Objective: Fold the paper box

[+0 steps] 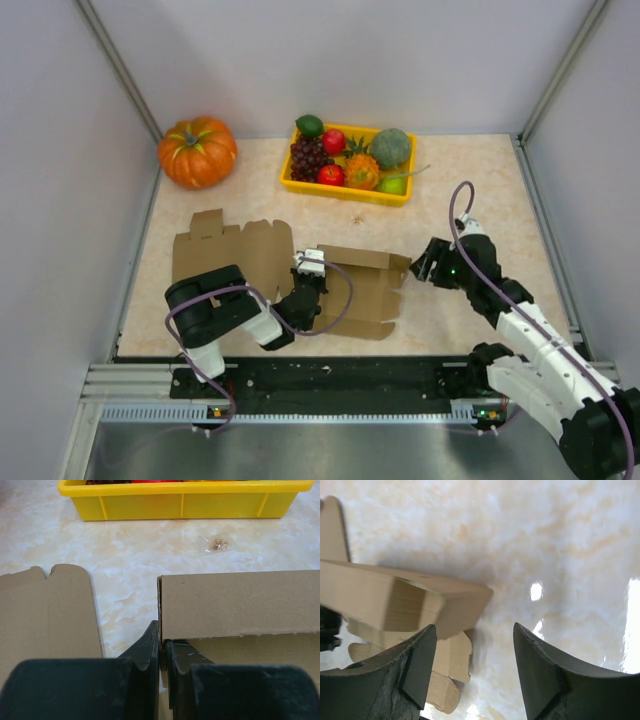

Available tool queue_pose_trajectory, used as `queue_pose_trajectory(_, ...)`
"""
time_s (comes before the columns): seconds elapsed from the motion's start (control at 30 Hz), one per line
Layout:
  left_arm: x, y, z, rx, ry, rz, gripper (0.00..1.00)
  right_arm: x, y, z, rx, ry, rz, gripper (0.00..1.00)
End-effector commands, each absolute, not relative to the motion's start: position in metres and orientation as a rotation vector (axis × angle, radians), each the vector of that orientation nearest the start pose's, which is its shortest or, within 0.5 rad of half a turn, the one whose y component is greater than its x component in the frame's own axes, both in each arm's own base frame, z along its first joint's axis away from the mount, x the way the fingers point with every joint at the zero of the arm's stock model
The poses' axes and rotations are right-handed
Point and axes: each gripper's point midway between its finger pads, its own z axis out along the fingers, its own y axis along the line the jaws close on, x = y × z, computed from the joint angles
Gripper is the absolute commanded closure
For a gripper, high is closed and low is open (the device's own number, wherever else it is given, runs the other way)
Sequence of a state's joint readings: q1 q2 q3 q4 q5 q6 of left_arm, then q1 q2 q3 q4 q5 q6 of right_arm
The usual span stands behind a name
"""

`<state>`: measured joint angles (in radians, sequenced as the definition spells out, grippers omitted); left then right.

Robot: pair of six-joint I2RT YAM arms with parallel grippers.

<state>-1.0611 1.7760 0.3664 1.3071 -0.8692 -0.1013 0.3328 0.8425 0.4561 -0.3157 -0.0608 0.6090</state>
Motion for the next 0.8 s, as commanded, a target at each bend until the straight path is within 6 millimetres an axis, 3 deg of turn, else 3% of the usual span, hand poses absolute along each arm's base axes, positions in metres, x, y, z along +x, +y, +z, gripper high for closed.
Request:
queue_pose_trajectory(0.0, 0.294, -0.254, 0.095, 0.097, 1.593, -0.186, 1.0, 0.246, 0.115, 0.14, 0.004, 2.212, 0.491, 0.35)
queue_pose_trajectory(0.1, 0.293, -0.256, 0.094, 0.106, 1.594, -0.188, 1.0, 0.255, 0.125, 0.141, -0.134, 2.263, 0.493, 0.34)
queue_pose_trajectory(0.17, 0.293, -0.256, 0.094, 0.107, 1.593, -0.186, 1.0, 0.255, 0.131, 0.132, -0.184, 2.35, 0.509, 0.37)
queue_pose_trajectory(0.2, 0.293, -0.255, 0.094, 0.109, 1.592, -0.183, 1.0, 0.261, 0.136, 0.139, -0.216, 2.352, 0.518, 0.4)
queue_pose_trajectory(0.23, 0.293, -0.254, 0.095, 0.11, 1.59, -0.181, 1.0, 0.262, 0.139, 0.126, -0.236, 2.411, 0.524, 0.42)
queue_pose_trajectory(0.37, 0.292, -0.254, 0.095, 0.118, 1.587, -0.178, 1.0, 0.276, 0.145, 0.128, -0.304, 2.435, 0.511, 0.51)
queue_pose_trajectory(0.57, 0.292, -0.255, 0.092, 0.119, 1.586, -0.182, 1.0, 0.272, 0.155, 0.117, -0.398, 2.513, 0.513, 0.59)
queue_pose_trajectory(0.77, 0.291, -0.256, 0.09, 0.113, 1.59, -0.193, 1.0, 0.256, 0.172, 0.104, -0.388, 2.616, 0.594, 0.91)
